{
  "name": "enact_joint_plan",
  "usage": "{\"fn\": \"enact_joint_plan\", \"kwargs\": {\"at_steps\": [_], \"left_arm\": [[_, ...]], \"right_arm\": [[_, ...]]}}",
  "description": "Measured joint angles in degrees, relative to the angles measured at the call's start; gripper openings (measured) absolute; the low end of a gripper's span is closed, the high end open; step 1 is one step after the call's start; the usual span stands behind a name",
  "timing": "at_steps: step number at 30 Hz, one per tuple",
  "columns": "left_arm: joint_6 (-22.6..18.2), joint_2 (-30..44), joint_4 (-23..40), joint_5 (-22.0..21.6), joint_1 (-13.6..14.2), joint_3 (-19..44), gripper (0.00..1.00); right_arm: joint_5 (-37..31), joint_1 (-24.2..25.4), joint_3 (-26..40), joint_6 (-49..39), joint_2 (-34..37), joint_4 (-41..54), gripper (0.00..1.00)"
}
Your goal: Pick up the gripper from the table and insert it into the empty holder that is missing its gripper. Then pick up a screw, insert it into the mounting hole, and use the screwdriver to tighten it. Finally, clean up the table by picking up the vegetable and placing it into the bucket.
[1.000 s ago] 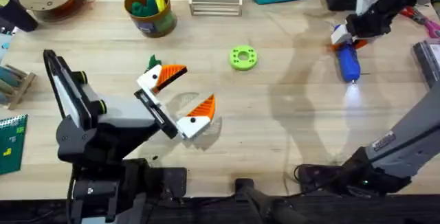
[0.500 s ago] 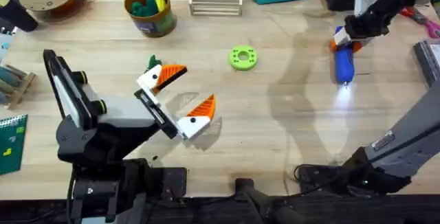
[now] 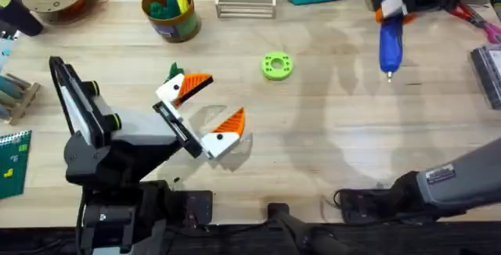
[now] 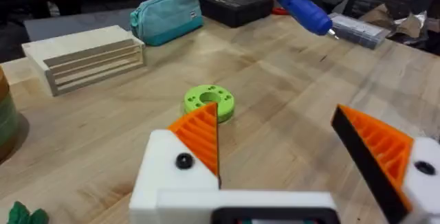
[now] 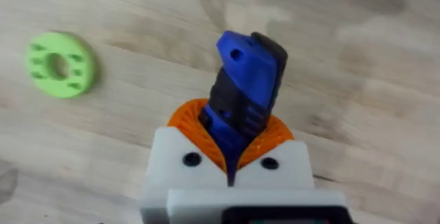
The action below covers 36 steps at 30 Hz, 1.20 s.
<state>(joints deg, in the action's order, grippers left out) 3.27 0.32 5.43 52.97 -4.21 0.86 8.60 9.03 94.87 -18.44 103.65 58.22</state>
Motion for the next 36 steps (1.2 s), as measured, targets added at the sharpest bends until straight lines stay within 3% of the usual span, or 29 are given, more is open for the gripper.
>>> {"fn": "enact_joint_plan", "kwargs": {"at_steps": [4,12,21,29,36], "left_arm": [[0.0,0.0,0.0,0.0,0.0,0.0,0.996],[0.0,0.0,0.0,0.0,0.0,0.0,0.996],[0.0,0.0,0.0,0.0,0.0,0.0,0.996],[0.0,0.0,0.0,0.0,0.0,0.0,0.996],[0.0,0.0,0.0,0.0,0.0,0.0,0.996]], "right_arm": [[4.2,-4.0,0.0,0.0,-4.4,-0.9,0.008],[15.0,-17.2,0.0,0.0,-10.5,-7.6,0.008],[25.5,-30.7,0.0,0.6,-11.4,-19.0,0.008],[28.0,-37.1,0.0,0.7,-11.4,-33.7,0.008],[28.8,-41.2,0.0,0.7,-11.4,-41.3,0.008]]}}
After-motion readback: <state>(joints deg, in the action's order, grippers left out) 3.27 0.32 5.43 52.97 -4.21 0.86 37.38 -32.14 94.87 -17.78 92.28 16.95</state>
